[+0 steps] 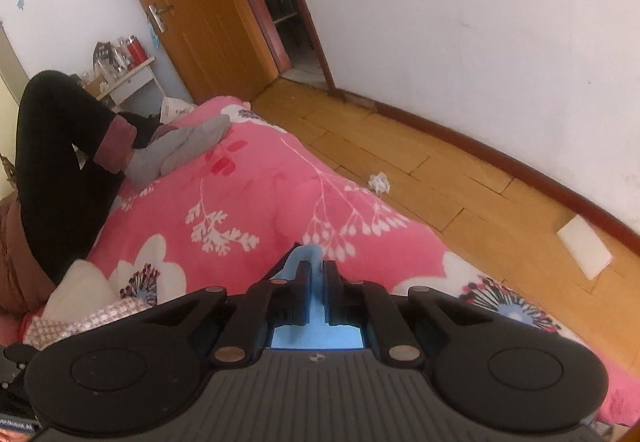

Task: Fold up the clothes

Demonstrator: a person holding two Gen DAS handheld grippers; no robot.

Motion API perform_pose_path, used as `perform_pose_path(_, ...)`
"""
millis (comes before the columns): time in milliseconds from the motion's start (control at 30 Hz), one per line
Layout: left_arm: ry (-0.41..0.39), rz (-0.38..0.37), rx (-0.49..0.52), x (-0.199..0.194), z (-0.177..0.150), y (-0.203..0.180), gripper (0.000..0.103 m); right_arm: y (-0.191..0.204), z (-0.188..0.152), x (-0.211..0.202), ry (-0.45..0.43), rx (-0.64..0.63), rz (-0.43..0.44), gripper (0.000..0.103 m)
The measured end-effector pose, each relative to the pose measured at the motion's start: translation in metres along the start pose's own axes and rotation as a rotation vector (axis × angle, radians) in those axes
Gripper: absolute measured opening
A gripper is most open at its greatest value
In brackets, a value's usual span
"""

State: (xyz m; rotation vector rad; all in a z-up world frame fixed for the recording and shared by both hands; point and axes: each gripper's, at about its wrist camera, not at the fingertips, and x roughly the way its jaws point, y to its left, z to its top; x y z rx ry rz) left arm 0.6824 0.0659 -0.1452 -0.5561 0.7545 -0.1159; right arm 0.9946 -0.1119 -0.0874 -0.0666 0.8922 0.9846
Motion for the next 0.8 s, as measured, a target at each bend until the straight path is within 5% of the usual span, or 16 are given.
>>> perform_pose_path(500,-0.001,0.039,-0.187,-0.007,0.005,0.032,0.005,0.007,0.014,0.05,0.018,-0.014,0.01,0.005)
perform_pose_path(800,0.04,0.071,-0.19,-0.008,0.0,0.031,0.005,0.019,0.015,0.064,0.038,-0.057,0.014,0.005)
